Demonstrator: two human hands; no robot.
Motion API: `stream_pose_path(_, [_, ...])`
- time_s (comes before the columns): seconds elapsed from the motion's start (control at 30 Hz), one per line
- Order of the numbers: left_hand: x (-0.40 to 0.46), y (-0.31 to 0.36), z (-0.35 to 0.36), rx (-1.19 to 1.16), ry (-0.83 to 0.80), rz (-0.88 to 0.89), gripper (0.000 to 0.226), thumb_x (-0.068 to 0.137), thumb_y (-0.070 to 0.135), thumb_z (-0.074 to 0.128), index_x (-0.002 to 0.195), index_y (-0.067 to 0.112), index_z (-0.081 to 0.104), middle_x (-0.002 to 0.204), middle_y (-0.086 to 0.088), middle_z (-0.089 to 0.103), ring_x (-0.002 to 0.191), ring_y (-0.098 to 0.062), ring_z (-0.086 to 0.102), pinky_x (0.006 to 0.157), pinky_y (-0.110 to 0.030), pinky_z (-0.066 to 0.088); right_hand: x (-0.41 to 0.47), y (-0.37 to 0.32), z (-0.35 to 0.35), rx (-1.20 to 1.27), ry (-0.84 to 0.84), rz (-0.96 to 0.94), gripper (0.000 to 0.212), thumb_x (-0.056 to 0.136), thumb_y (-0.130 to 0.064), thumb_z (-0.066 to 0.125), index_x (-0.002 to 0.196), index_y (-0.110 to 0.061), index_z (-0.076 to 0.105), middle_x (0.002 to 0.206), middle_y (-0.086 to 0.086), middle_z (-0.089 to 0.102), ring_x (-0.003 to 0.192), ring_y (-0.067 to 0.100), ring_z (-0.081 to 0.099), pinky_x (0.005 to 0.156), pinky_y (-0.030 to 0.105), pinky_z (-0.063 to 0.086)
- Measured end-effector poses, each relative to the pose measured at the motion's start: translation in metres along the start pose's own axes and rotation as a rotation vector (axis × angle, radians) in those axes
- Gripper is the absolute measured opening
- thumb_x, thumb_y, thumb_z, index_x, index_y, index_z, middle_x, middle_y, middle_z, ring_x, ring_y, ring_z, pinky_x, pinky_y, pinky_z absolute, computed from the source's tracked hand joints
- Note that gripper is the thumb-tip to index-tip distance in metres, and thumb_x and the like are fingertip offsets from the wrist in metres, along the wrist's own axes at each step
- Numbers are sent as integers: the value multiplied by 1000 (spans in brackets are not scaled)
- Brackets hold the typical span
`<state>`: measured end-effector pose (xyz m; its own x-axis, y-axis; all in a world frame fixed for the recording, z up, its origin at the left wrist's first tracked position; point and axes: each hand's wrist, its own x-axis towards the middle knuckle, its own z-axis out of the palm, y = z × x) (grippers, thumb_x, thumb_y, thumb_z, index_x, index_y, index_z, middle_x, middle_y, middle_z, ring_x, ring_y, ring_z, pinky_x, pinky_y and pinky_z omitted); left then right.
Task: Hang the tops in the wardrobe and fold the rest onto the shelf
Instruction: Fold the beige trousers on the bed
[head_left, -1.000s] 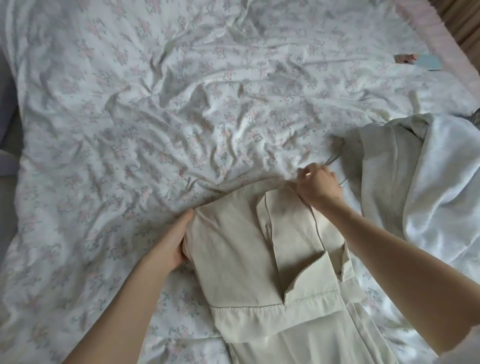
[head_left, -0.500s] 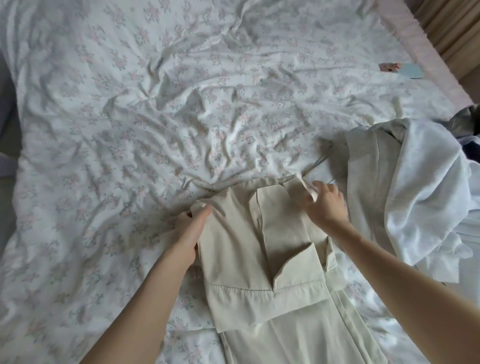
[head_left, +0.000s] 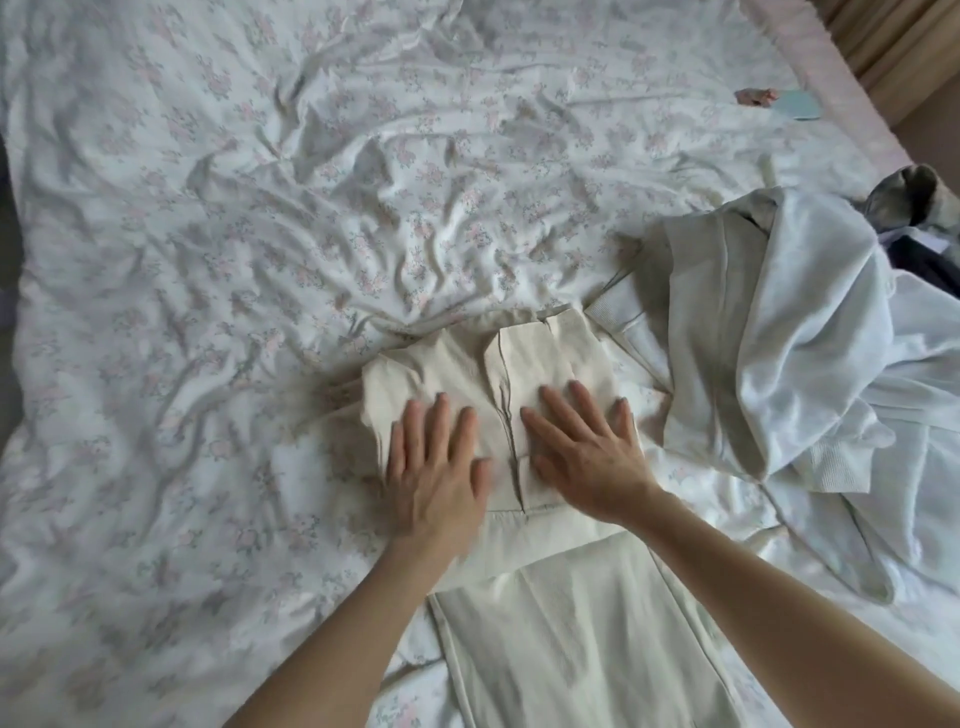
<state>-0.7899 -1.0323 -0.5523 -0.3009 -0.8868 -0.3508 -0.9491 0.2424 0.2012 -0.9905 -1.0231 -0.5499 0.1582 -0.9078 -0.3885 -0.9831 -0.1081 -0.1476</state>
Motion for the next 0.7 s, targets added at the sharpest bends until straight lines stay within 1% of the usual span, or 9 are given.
stream_pose_path(0.07, [-2, -18, 16, -133, -193, -183, 65, 97, 53, 20, 152, 24, -1, 158, -11, -14, 144, -36, -13, 118, -50, 10, -4, 15, 16, 48, -165, 134, 57, 92, -63, 9, 143, -50, -12, 156, -18, -15, 145, 21, -13, 111, 64, 3])
stream_pose_path(0.1, [-5, -28, 19, -226, -246, -278, 67, 97, 54, 20, 151, 24, -5, 158, -11, -16, 144, -36, -11, 116, -51, 17, -7, 22, 20, 87, -204, 197, 56, 91, -64, 8, 140, -53, -16, 155, -20, -16, 145, 22, -13, 112, 64, 3])
stream_pose_path(0.23, [-8, -49, 4, -382, 2, -404, 60, 97, 48, 32, 143, 11, 19, 151, -17, 22, 136, -35, 25, 103, -51, 37, -12, 28, 12, 148, -47, 233, 54, 95, -57, 20, 145, -47, 2, 157, -11, 3, 145, 26, 6, 113, 58, 15])
stream_pose_path(0.3, [8, -49, -8, -305, 134, -397, 65, 95, 49, 38, 144, 9, 22, 155, -15, 14, 142, -34, 14, 110, -54, 25, -1, 22, 2, 236, 31, 263, 56, 96, -51, 29, 147, -36, 13, 155, -6, 10, 142, 27, 17, 110, 55, 24])
stream_pose_path(0.37, [38, -50, -21, -155, 159, -301, 73, 93, 53, 38, 149, 11, 16, 159, -10, 3, 146, -29, -2, 114, -56, 6, 17, 17, -5, 325, -12, 322, 62, 95, -52, 32, 149, -32, 9, 157, -3, 4, 143, 27, 14, 111, 54, 21])
stream_pose_path(0.43, [73, -49, -32, -8, 97, -159, 80, 90, 61, 37, 151, 15, 12, 160, -5, 3, 146, -24, -5, 113, -56, -3, 34, 15, -8, 354, -92, 345, 67, 94, -56, 32, 150, -32, 2, 158, -1, -6, 145, 28, 4, 113, 54, 12])
stream_pose_path(0.5, [107, -49, -42, 48, -23, -41, 85, 84, 67, 42, 149, 20, 14, 157, -4, 13, 145, -24, 7, 115, -56, 5, 48, 13, -12, 377, -114, 336, 74, 92, -61, 33, 150, -32, -1, 158, 1, -10, 145, 31, -3, 114, 53, 8])
stream_pose_path(0.63, [151, -60, -48, -223, -382, 37, 95, 73, 60, 67, 149, 37, 15, 154, 0, 26, 140, -23, 28, 112, -45, 28, 63, 18, -13, 313, -71, 272, 84, 88, -62, 44, 149, -33, -6, 158, -3, -10, 145, 30, -5, 115, 54, 6])
stream_pose_path(0.7, [165, -66, -47, -351, -508, 7, 106, 67, 55, 76, 151, 32, 15, 155, 0, 27, 140, -20, 30, 112, -39, 30, 70, 23, -16, 234, -33, 195, 88, 87, -60, 47, 149, -32, -9, 158, -5, -10, 145, 25, -7, 115, 54, 4])
